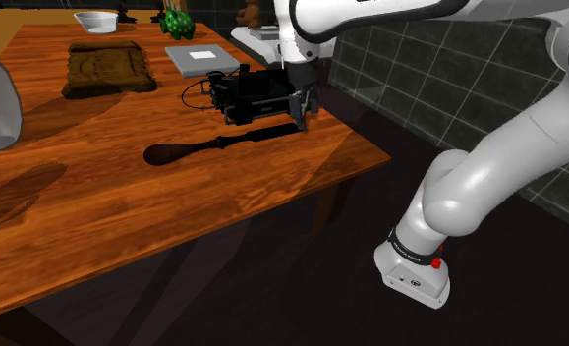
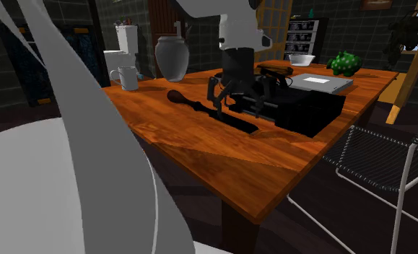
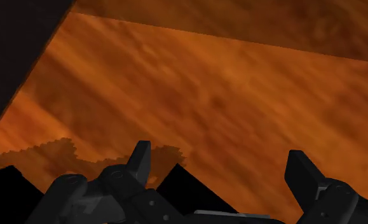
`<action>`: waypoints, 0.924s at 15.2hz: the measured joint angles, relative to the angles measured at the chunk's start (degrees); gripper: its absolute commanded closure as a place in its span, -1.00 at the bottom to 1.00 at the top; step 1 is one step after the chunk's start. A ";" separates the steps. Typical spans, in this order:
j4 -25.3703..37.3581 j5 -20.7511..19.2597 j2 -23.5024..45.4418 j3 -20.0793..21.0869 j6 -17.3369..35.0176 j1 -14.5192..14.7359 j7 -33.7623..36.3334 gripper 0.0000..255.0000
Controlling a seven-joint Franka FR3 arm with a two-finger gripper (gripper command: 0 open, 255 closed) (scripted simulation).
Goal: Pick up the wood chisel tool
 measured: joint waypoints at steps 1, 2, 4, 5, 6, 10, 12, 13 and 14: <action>1.57 -0.11 1.91 0.53 0.37 0.53 -0.57 -1.00; 3.16 -0.36 3.71 0.92 0.63 0.96 -1.33 -1.00; 7.28 -0.74 7.32 2.00 0.18 1.97 -2.49 -1.00; 9.42 -0.93 9.29 2.68 0.06 2.56 -2.86 -1.00; 10.56 -1.16 10.70 3.28 0.35 3.10 -3.32 -1.00; 18.51 -2.68 18.46 5.50 0.21 5.08 -5.45 -1.00; 22.59 -3.57 21.91 6.68 -0.40 6.22 -6.37 -1.00; 24.83 -4.05 23.69 7.26 -0.85 6.80 -6.87 -1.00; 26.88 -4.59 25.46 7.74 -1.10 7.31 -7.51 -1.00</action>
